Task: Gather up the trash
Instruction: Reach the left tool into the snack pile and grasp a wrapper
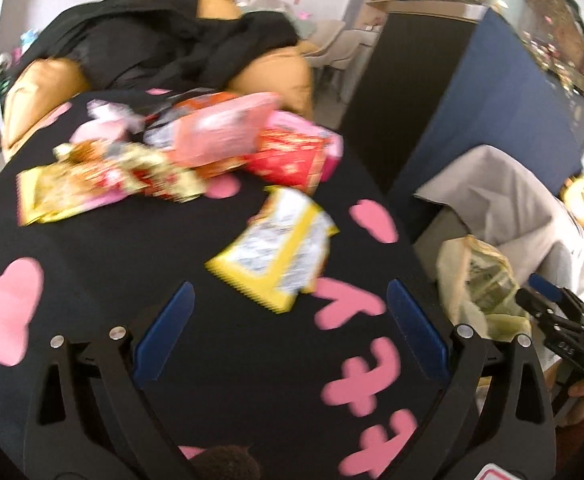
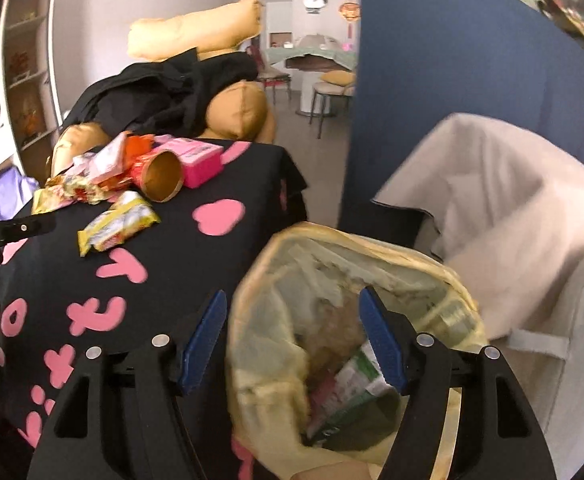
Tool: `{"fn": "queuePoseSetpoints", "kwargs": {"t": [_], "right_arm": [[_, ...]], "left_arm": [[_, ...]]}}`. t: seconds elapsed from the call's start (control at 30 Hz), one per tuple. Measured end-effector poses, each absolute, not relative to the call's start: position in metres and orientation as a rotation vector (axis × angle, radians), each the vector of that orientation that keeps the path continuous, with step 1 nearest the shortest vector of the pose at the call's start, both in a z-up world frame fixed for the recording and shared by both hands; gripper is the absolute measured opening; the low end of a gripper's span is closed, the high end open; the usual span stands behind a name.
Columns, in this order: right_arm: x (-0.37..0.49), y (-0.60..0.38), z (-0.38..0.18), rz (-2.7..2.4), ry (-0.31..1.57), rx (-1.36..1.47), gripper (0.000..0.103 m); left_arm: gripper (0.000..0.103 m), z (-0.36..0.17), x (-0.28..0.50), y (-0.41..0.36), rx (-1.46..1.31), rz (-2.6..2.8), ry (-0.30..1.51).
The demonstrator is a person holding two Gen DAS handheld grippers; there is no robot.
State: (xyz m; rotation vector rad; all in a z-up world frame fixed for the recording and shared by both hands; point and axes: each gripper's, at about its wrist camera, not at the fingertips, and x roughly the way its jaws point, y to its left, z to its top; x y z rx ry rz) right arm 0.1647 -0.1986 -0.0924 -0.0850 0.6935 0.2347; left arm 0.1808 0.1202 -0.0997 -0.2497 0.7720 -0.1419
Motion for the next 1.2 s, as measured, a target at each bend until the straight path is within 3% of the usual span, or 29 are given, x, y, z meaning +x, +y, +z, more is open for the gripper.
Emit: {"fn": "queuePoseSetpoints", "kwargs": {"t": [0.3,0.6,1.0,1.2], "right_arm": [[0.177,-0.123,-0.09,0.358,0.712,-0.123,0.065],[0.194,-0.046,-0.093,0.467,0.721,-0.169,0.065],[0.275,0.029,-0.131,0.403,0.793,-0.153,0.065],[0.271,0.03,-0.132,0.444,0.82,-0.23,0.065]], "left_arm": [[0.092,-0.102,0.151,0.215,-0.296,-0.04,0.695],[0.079,-0.114,0.147,0.291,-0.45,-0.008,0.708],[0.079,-0.106,0.162,0.296,-0.364,0.021,0.714],[0.079,-0.085,0.2,0.31,-0.257,0.02,0.66]]}}
